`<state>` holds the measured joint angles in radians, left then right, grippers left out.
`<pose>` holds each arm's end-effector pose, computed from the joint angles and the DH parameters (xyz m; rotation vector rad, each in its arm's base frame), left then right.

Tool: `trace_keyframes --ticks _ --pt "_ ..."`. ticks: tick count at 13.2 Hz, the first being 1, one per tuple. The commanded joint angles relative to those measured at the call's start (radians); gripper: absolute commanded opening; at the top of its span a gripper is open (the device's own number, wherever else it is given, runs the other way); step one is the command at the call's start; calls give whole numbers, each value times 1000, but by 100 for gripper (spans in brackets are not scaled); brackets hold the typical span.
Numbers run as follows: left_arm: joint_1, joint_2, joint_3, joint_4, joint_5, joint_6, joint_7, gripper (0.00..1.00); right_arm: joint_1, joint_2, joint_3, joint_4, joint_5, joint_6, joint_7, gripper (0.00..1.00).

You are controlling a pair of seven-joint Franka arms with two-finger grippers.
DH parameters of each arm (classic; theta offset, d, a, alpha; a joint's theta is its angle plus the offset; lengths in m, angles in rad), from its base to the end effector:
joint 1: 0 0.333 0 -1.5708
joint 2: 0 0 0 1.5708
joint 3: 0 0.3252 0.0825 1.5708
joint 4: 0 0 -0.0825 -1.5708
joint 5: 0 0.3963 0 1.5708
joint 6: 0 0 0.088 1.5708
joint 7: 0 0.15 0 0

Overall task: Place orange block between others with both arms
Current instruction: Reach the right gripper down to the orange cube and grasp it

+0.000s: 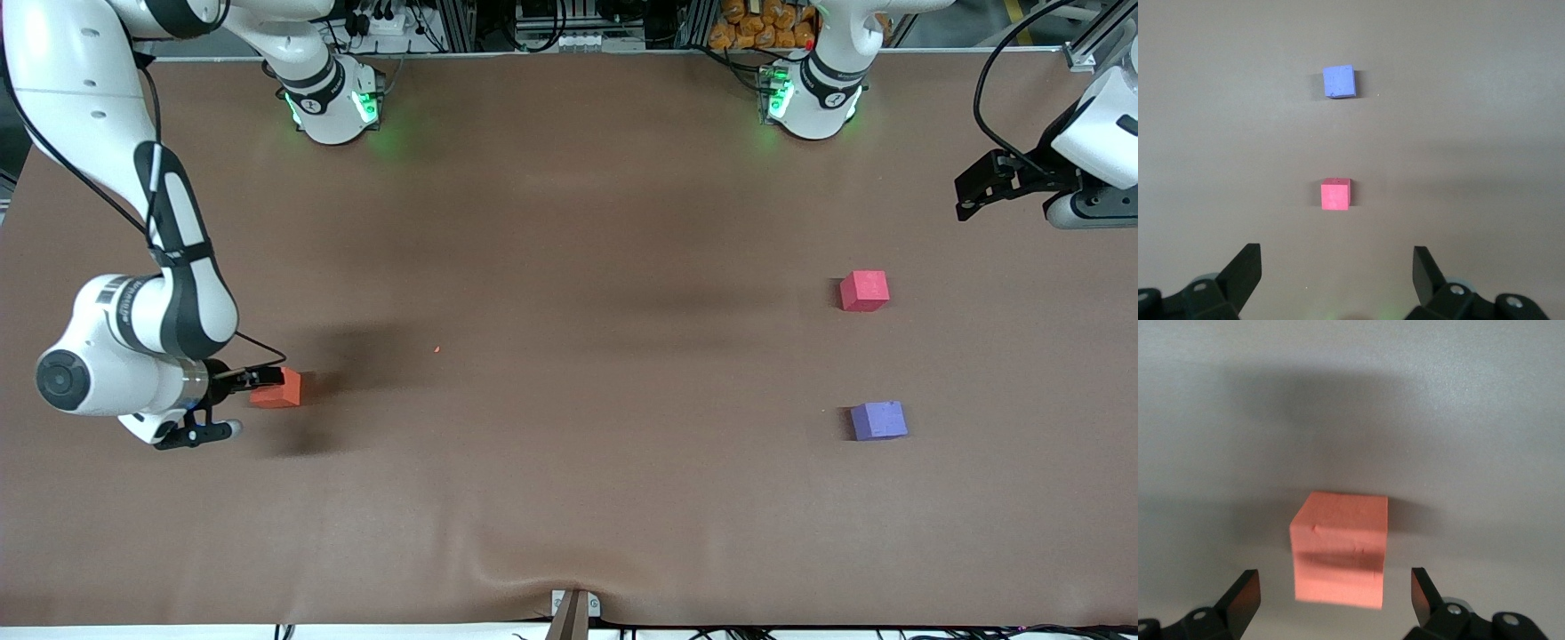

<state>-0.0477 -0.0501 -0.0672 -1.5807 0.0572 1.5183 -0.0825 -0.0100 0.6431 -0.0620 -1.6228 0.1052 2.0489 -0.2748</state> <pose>0.5423 -0.0546 0.6094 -3.0798 0.0457 0.0098 0.6714 -0.0357 0.1886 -3.0313 -0.2318 0.3102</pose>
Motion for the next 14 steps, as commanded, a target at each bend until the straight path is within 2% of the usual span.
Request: trace_keyframes --ticks 1,4,5,6,8,10,12,14 --pt "9 -4 -3 4 -16 -10 20 100 1 23 2 -6 16 34 -6 100" --pt "9 -4 -3 2 -16 -10 20 100 4 50 2 -14 16 77 -7 100" --pt "9 -4 -3 2 -16 -10 20 100 7 49 2 -14 16 77 -7 88" --pt "8 -2 -3 2 -16 -10 20 100 7 49 2 -14 16 76 -9 72" --pt "8 -2 -3 2 -16 -10 20 100 16 43 2 -11 14 68 -8 54" --pt "6 -2 -3 1 -16 -10 20 100 39 23 2 9 16 63 5 41" --pt "6 -2 -3 -2 -16 -10 20 100 83 -18 4 40 18 62 6 40" --pt "8 -2 -3 -2 -16 -10 20 100 206 -75 2 46 21 63 76 40"
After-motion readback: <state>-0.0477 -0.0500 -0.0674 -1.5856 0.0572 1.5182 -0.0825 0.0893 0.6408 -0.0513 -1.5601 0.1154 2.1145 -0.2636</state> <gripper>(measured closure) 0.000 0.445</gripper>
